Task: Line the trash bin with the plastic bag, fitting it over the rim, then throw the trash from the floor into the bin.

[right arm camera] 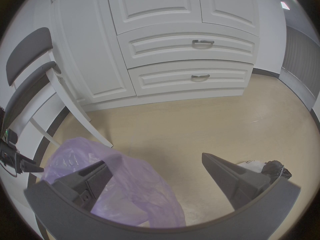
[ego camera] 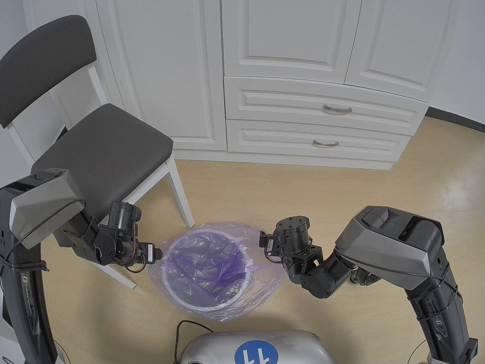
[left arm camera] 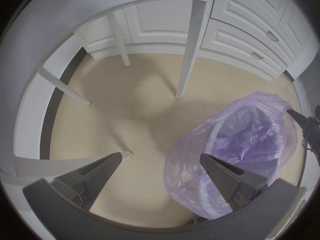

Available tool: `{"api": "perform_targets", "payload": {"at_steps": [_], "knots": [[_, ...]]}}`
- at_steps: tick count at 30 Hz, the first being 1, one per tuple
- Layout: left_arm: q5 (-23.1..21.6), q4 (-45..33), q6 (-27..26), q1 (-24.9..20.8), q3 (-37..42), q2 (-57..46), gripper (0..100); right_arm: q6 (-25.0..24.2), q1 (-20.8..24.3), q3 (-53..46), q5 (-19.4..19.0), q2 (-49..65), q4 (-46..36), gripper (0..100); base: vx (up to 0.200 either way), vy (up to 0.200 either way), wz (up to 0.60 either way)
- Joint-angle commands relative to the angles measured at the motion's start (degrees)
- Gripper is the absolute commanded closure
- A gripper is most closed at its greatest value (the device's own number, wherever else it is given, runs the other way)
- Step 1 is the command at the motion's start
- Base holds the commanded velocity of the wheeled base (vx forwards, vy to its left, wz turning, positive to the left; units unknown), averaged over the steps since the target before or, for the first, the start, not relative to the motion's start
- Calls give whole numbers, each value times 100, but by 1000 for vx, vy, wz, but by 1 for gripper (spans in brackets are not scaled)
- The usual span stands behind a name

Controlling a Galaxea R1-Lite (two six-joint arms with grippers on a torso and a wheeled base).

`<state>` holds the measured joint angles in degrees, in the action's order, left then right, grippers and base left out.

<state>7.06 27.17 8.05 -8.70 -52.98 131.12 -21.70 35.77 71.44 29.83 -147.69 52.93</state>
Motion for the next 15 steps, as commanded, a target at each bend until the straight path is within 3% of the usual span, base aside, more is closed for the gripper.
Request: {"api": "perform_targets", "payload": {"at_steps": [1,10,15], "knots": [[6,42,-22,-35,139,-122,0,17,-8,142,-188,-155,-46,0,0,0,0],[-29,122,-40,-272,570,-482,0,315,-52,476,-452,-498,-362,0,0,0,0],[-47,333,-49,-448,912,-764,0,368,-131,1276,-715,-630,-1681,0,0,0,0]]}}
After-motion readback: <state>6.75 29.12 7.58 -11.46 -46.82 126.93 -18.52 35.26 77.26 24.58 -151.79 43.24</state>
